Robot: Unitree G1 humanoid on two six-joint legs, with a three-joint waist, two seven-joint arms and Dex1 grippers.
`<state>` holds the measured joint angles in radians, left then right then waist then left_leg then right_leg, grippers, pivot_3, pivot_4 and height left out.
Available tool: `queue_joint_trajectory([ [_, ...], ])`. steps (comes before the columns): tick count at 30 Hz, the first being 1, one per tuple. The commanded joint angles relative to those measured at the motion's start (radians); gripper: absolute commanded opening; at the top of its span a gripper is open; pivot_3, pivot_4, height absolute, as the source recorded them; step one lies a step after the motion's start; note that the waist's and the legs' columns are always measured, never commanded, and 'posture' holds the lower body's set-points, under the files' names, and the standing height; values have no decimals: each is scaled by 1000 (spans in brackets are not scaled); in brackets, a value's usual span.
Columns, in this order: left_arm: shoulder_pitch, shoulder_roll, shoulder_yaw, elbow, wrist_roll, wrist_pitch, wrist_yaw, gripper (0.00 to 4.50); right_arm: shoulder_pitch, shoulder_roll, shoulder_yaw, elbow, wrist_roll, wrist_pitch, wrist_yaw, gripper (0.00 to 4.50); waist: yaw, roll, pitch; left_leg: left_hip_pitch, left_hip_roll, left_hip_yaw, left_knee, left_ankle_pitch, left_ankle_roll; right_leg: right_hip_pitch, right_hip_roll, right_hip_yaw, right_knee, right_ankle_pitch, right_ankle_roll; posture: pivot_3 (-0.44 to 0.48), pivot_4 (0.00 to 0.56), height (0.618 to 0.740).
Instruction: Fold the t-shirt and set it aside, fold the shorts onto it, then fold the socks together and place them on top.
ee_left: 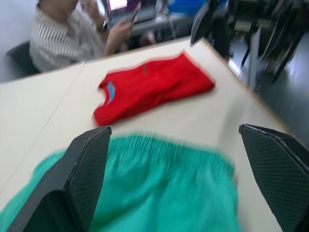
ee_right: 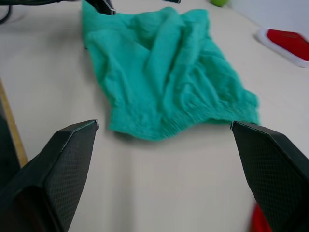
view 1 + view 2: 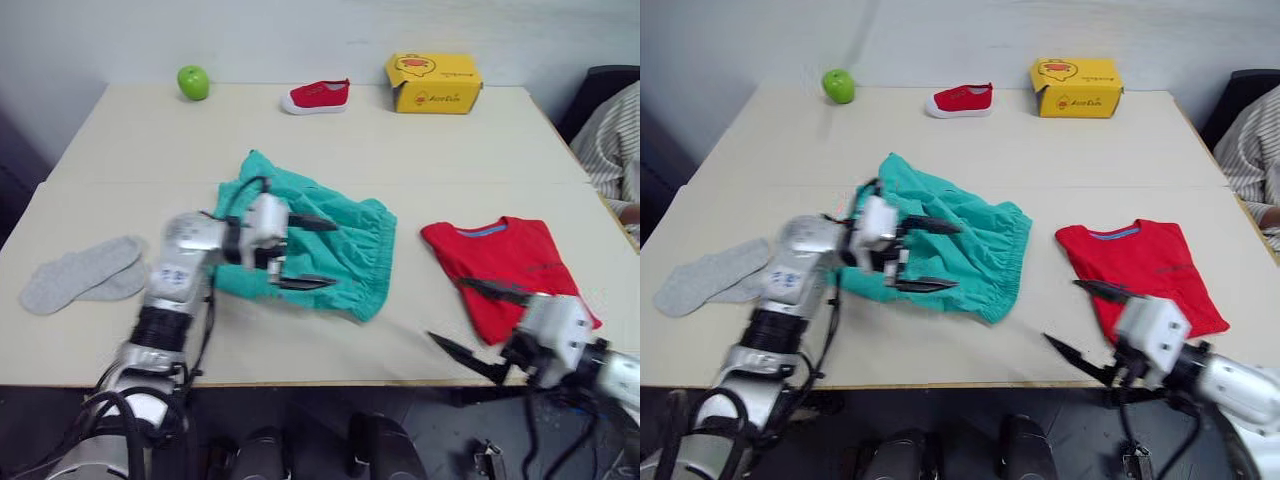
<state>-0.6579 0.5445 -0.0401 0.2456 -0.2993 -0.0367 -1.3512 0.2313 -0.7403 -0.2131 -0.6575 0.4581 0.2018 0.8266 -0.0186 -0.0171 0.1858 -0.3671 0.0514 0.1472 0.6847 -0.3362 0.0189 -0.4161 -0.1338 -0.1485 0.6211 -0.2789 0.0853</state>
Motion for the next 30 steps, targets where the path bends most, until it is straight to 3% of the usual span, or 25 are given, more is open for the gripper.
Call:
queue_joint_trajectory([
  [1,85,130,68,64,18,-160,-75,4461,-86,26,183,8,-108,49,-43,4500,-6,0,0,-1,0,0,0,0,0,-1,0,-1,0,0,0,0,150,740],
  [4,172,237,115,135,49,-279,-72,4461,-177,78,313,91,-220,64,-95,4500,0,0,0,-5,-1,-1,0,0,0,-2,-1,-3,2,0,0,0,150,740],
  [7,241,315,130,195,147,-435,14,4461,-241,80,414,180,-360,15,-105,4500,8,0,0,-5,-3,0,1,-2,3,-2,-3,-2,1,1,1,0,150,740],
  [12,308,335,134,247,234,-456,191,4461,-301,105,453,291,-434,-7,-123,4500,19,-1,0,-6,-5,0,1,-4,7,-2,-7,-4,1,2,3,0,150,740],
  [16,296,349,94,320,324,-468,294,4500,-341,134,462,338,-474,-15,-144,3215,17,0,-1,-2,-5,0,1,-4,7,1,-8,-5,-1,2,4,0,150,740],
  [19,253,336,66,377,350,-457,342,4500,-355,140,460,362,-509,-22,-163,2178,17,8,-6,0,-5,-1,1,-3,6,1,-9,-5,1,2,3,0,150,740],
  [25,154,313,-28,505,395,-449,333,4500,-404,146,437,379,-511,-18,-169,30,17,19,-13,1,-5,0,1,-1,5,1,-9,-5,4,2,3,0,150,740],
  [30,39,281,-104,641,452,-483,352,4500,-452,173,371,331,-434,64,-163,30,19,22,-15,1,-6,0,1,0,5,2,-9,-5,4,2,3,0,150,740],
])
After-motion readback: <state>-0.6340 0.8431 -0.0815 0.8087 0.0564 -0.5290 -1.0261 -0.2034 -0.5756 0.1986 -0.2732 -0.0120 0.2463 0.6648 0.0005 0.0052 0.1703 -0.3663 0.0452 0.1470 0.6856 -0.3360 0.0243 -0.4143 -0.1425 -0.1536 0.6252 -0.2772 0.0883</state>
